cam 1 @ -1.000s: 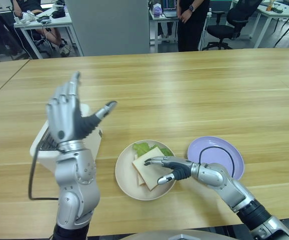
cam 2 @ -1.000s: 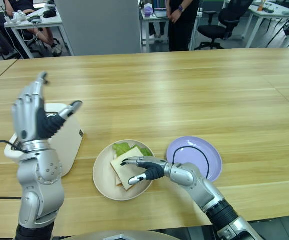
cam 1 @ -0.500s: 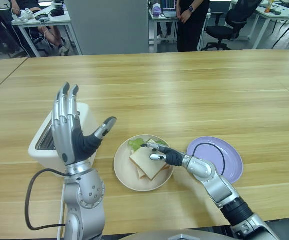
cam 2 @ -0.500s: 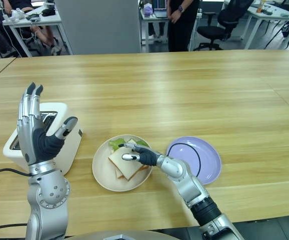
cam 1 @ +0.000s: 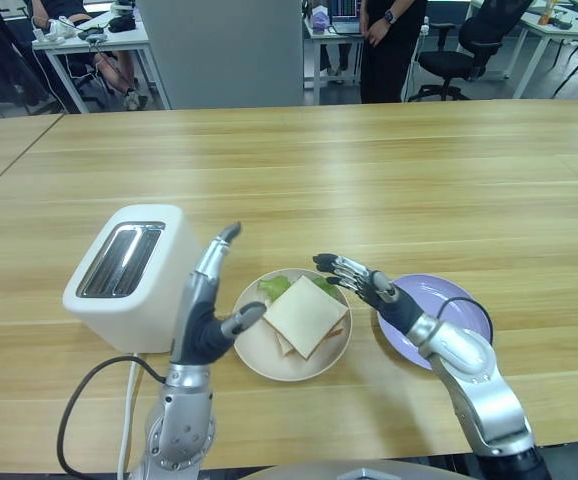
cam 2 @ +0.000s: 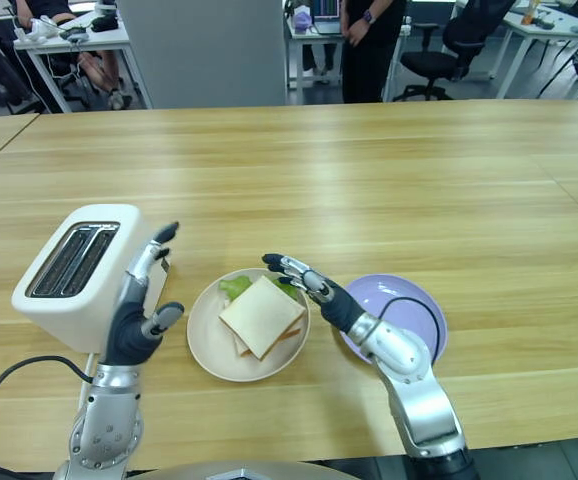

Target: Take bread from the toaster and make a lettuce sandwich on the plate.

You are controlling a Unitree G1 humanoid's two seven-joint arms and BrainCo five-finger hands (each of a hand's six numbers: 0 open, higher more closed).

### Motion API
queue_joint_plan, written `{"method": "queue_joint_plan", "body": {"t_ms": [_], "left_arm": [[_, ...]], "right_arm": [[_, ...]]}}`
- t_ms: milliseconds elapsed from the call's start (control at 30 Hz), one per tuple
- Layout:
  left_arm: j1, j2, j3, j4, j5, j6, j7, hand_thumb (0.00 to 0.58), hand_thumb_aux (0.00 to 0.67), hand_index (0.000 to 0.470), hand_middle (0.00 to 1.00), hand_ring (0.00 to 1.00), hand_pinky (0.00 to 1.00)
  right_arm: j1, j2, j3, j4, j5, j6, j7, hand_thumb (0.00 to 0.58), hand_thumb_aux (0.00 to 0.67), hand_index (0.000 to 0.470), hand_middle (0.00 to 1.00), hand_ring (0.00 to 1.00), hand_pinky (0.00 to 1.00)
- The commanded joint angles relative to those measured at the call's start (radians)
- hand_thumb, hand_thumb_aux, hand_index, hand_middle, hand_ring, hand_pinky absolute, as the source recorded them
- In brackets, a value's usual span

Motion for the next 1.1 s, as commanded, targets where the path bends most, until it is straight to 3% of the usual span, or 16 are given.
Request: {"method": "queue_joint_plan", "body": {"t_ms": [33,67,100,133,167,467,500,667,1100], "left_arm": [[0.1,0.062,-0.062,0.057,-0.172,0.015,-0.156,0.569,0.578,0.397,0.17,0.17,0.17],[0.124,0.077,-0.065,0.072,-0.191,0.017,-0.178,0.58,0.67,0.46,0.24,0.24,0.24],[0.151,0.096,-0.071,0.084,-0.205,0.017,-0.201,0.58,0.67,0.46,0.38,0.38,0.38],[0.175,0.115,-0.085,0.091,-0.209,0.018,-0.225,0.58,0.67,0.46,0.49,0.49,0.49],[0.198,0.129,-0.1,0.097,-0.215,0.019,-0.246,0.58,0.67,0.46,0.5,0.5,0.5],[0.233,0.138,-0.178,0.265,-0.291,0.08,-0.347,0.58,0.67,0.46,0.46,0.46,0.46],[0.233,0.132,-0.18,0.28,-0.276,0.091,-0.338,0.58,0.67,0.46,0.5,0.5,0.5],[0.219,0.106,-0.186,0.311,-0.215,0.169,-0.301,0.58,0.67,0.46,0.54,0.54,0.54],[-0.014,0.045,-0.124,0.476,-0.059,0.332,-0.173,0.58,0.67,0.46,0.53,0.53,0.53]], "right_arm": [[0.098,-0.044,-0.008,-0.026,0.082,0.017,0.053,0.56,0.547,0.375,0.71,0.71,0.71],[0.124,-0.06,-0.003,-0.01,0.076,0.004,0.061,0.58,0.67,0.46,0.87,0.87,0.87],[0.153,-0.081,0.01,0.007,0.061,-0.012,0.073,0.58,0.67,0.46,1.0,1.0,1.0],[0.182,-0.097,0.023,0.02,0.047,-0.03,0.082,0.58,0.67,0.46,1.0,1.0,1.0],[0.207,-0.11,0.039,0.031,0.032,-0.045,0.088,0.58,0.67,0.46,1.0,1.0,1.0],[0.271,-0.15,0.214,0.234,-0.161,-0.126,0.055,0.58,0.67,0.46,1.0,1.0,1.0],[0.264,-0.145,0.219,0.257,-0.175,-0.12,0.042,0.58,0.67,0.46,1.0,1.0,1.0],[0.211,-0.103,0.244,0.333,-0.208,-0.07,0.006,0.58,0.67,0.46,1.0,1.0,1.0],[0.03,0.039,0.293,0.592,-0.283,-0.049,-0.095,0.58,0.67,0.46,1.0,1.0,1.0]]}}
